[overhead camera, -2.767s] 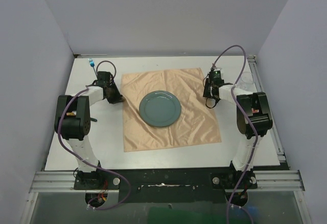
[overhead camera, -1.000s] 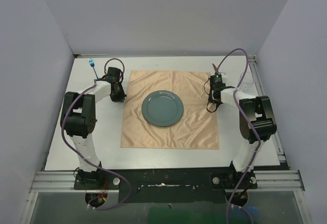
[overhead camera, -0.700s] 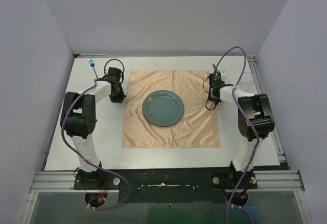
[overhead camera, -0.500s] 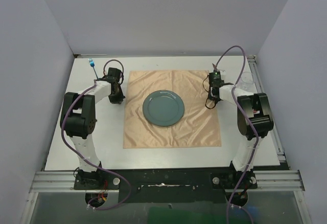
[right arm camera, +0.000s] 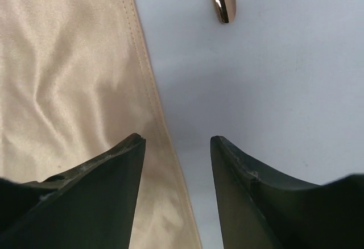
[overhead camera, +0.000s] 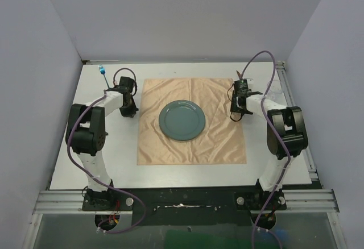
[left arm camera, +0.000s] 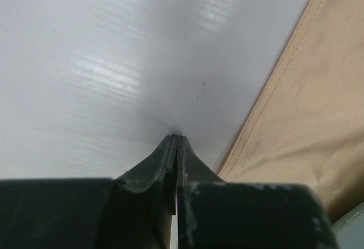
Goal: Set the dinner table for one person
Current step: Adjust the napkin at the center of the board.
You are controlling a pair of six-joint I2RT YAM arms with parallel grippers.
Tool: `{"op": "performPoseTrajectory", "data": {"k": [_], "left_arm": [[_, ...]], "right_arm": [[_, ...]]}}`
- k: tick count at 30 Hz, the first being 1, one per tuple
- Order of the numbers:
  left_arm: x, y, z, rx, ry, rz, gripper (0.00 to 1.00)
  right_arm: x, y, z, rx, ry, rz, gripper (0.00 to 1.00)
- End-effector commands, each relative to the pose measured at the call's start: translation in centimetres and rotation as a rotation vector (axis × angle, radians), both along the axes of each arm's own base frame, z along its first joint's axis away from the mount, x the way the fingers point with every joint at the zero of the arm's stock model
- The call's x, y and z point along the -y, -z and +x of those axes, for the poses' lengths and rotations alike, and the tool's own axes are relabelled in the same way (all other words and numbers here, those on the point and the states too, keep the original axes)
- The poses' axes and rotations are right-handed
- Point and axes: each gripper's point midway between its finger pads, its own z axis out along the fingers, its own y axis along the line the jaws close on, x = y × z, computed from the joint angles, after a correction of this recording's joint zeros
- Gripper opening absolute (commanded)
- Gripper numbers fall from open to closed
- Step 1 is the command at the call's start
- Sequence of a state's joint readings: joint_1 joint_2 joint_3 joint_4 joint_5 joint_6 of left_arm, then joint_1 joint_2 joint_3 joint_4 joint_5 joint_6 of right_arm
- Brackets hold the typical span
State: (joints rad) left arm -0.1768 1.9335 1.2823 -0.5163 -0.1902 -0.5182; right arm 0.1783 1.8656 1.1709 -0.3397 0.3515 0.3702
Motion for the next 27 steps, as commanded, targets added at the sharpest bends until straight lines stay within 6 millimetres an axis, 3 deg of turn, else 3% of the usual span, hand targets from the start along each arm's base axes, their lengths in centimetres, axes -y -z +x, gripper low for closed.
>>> {"op": "performPoseTrajectory", "data": {"k": [1, 7, 10, 14, 16, 20, 21, 24, 27], "left_arm": [[-0.6, -3.0, -0.4, 0.082, -0.074, -0.020, 0.00], [1.3, -9.6, 1.4, 0.307, -0.075, -0.214, 0.00], [4.7, -12.8, 1.5, 0.388, 0.035, -0.411, 0.00], [10.3, -14.3, -1.2, 0.369, 0.234, -0.723, 0.00], [11.7, -14.1, -2.7, 0.353, 0.276, -0.832, 0.00], [12.8, -13.5, -5.1, 0.340, 0.295, -0.973, 0.00], [13.0, -13.1, -5.8, 0.333, 0.300, -1.021, 0.00], [13.0, -12.9, -6.0, 0.333, 0.297, -1.043, 0.00], [12.8, -12.8, -6.0, 0.349, 0.295, -1.023, 0.00]], "right_arm": [[0.5, -6.0, 0.5, 0.112, 0.010, -0.028, 0.51], [1.2, -12.3, 0.4, 0.230, 0.031, -0.040, 0.50], [-0.3, -14.1, 0.4, 0.295, -0.028, 0.061, 0.46], [-4.3, -13.0, -0.9, 0.339, -0.179, 0.315, 0.43], [-6.0, -12.1, -1.4, 0.373, -0.238, 0.487, 0.43], [-7.7, -9.4, -3.5, 0.380, -0.280, 0.764, 0.36], [-8.3, -7.8, -4.3, 0.351, -0.291, 0.798, 0.29], [-8.4, -6.5, -4.7, 0.328, -0.282, 0.804, 0.14], [-8.2, -5.8, -4.9, 0.312, -0.276, 0.799, 0.12]]}}
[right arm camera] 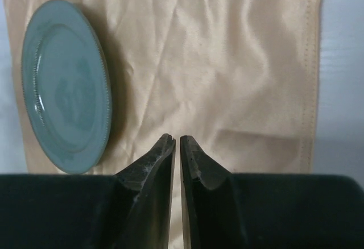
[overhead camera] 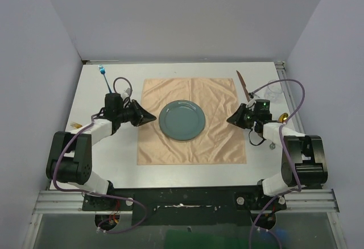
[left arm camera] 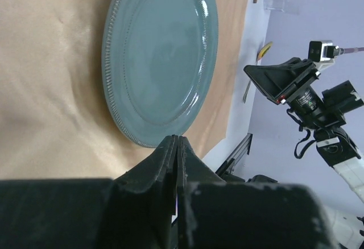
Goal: Set the dinner table for one person
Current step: Adjust the napkin at the center of the board.
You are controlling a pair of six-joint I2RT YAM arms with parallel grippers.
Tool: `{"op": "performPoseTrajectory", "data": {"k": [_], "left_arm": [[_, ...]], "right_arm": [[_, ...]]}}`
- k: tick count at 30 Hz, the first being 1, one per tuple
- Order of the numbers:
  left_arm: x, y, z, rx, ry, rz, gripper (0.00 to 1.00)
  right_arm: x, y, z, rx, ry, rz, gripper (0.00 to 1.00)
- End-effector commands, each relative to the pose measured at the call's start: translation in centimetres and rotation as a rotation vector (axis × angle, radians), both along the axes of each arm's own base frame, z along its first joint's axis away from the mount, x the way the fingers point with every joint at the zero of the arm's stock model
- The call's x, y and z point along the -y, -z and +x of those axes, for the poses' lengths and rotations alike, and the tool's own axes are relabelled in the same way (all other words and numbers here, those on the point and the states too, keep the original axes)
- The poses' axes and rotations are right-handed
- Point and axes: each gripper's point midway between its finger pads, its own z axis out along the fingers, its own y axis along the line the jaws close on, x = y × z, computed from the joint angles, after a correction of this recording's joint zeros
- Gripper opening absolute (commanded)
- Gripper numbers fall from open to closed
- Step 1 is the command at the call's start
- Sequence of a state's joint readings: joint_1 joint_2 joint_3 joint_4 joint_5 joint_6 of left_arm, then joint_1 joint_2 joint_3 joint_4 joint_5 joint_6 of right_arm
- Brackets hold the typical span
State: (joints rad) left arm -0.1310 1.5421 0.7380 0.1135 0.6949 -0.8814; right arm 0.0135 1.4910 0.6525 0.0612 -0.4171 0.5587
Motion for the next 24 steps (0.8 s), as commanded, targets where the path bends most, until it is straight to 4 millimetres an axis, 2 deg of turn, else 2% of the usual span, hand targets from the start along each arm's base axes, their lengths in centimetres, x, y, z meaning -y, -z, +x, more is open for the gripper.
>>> {"op": "performPoseTrajectory", "data": {"k": [1, 5, 7, 11, 14, 17, 18, 22, 24], "left_arm": [[0.4, -4.1, 1.4, 0.169, 0.030, -0.068, 0.00], [-0.1, -3.4, 1.5, 0.168, 0.033, -0.062, 0.00], [0.0, -3.2, 1.5, 0.167, 0.040, -0.113, 0.00], [0.1, -4.7, 0.7, 0.215, 0.046, -0.343, 0.00], [-0.3, -6.3, -0.2, 0.255, 0.059, -0.485, 0.00], [-0.9, -6.7, -0.4, 0.442, 0.088, -0.492, 0.00], [-1.0, -7.2, -0.7, 0.295, 0.062, -0.605, 0.00], [-1.2, -5.3, -0.3, 0.245, 0.042, -0.626, 0.00], [-1.2, -4.5, -0.2, 0.233, 0.041, -0.620, 0.00]], "right_arm": [[-1.4, -3.4, 2.4, 0.165, -0.057, 0.066, 0.11], [-1.7, -3.4, 2.6, 0.166, -0.076, 0.079, 0.08], [-2.2, -3.4, 2.7, 0.170, -0.097, 0.111, 0.05], [-4.1, -3.2, 2.7, 0.201, -0.173, 0.234, 0.05], [-5.8, -4.0, 2.3, 0.234, -0.228, 0.408, 0.09], [-7.0, -4.9, 1.8, 0.263, -0.268, 0.577, 0.11], [-7.2, -5.0, 1.8, 0.269, -0.266, 0.624, 0.12], [-7.4, -5.2, 1.9, 0.311, -0.267, 0.765, 0.16], [-7.5, -4.5, 2.0, 0.277, -0.251, 0.812, 0.19]]}}
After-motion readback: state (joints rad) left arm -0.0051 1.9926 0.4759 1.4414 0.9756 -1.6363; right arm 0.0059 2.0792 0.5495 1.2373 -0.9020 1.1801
